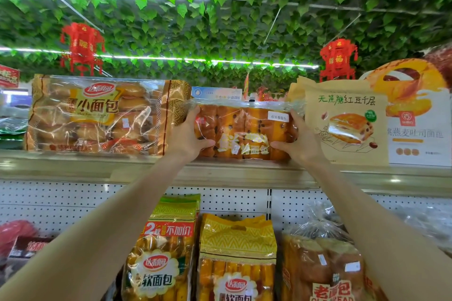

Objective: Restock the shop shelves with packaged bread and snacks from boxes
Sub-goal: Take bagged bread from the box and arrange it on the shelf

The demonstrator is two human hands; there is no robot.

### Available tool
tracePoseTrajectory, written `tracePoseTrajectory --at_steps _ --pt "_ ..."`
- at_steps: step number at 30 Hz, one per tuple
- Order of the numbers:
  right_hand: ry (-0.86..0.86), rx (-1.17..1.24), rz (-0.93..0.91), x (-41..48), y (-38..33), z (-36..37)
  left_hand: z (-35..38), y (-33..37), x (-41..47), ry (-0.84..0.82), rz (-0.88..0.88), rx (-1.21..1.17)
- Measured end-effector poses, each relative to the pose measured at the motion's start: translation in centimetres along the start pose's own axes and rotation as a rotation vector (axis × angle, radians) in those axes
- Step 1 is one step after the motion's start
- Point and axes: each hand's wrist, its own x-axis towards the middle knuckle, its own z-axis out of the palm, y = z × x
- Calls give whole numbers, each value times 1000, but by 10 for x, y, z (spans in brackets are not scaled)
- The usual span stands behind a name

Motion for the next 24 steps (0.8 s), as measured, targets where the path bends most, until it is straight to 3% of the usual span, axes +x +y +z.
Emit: tracePoseTrajectory --at_steps 24 --pt "-14 -72 28 14 8 10 14 -13 22 -42 -34 -8"
